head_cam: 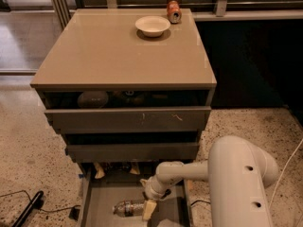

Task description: Pick water bottle from bottom drawer and place on counter

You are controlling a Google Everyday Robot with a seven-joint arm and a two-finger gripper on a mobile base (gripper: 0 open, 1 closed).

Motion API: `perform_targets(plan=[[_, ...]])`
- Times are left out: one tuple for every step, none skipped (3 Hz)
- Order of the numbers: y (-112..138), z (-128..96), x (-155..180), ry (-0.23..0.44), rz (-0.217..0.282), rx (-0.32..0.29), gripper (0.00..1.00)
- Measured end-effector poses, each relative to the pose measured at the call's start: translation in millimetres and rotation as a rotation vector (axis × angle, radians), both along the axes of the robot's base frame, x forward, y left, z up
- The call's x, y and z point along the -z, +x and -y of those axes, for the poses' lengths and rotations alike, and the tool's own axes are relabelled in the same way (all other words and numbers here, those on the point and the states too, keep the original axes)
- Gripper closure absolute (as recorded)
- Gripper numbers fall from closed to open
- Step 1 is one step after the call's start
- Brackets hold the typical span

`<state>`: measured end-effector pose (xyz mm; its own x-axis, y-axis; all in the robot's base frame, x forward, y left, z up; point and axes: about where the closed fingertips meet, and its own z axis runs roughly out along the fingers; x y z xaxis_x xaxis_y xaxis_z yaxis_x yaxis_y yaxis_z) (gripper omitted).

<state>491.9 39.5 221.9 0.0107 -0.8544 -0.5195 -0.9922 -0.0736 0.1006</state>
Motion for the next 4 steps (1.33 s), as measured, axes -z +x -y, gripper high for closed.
perform_targets(plan=[[-3.6, -17.1, 41.0, 0.017, -0.046, -0.033, 0.00], [-3.6, -17.1, 41.1, 0.017, -0.046, -0.033, 0.00], [-4.8, -17.7, 42.1, 0.027, -0.031, -0.023, 0.00], [-0.4, -26.4, 45.1, 0.079, 0.052, 0.005, 0.00]])
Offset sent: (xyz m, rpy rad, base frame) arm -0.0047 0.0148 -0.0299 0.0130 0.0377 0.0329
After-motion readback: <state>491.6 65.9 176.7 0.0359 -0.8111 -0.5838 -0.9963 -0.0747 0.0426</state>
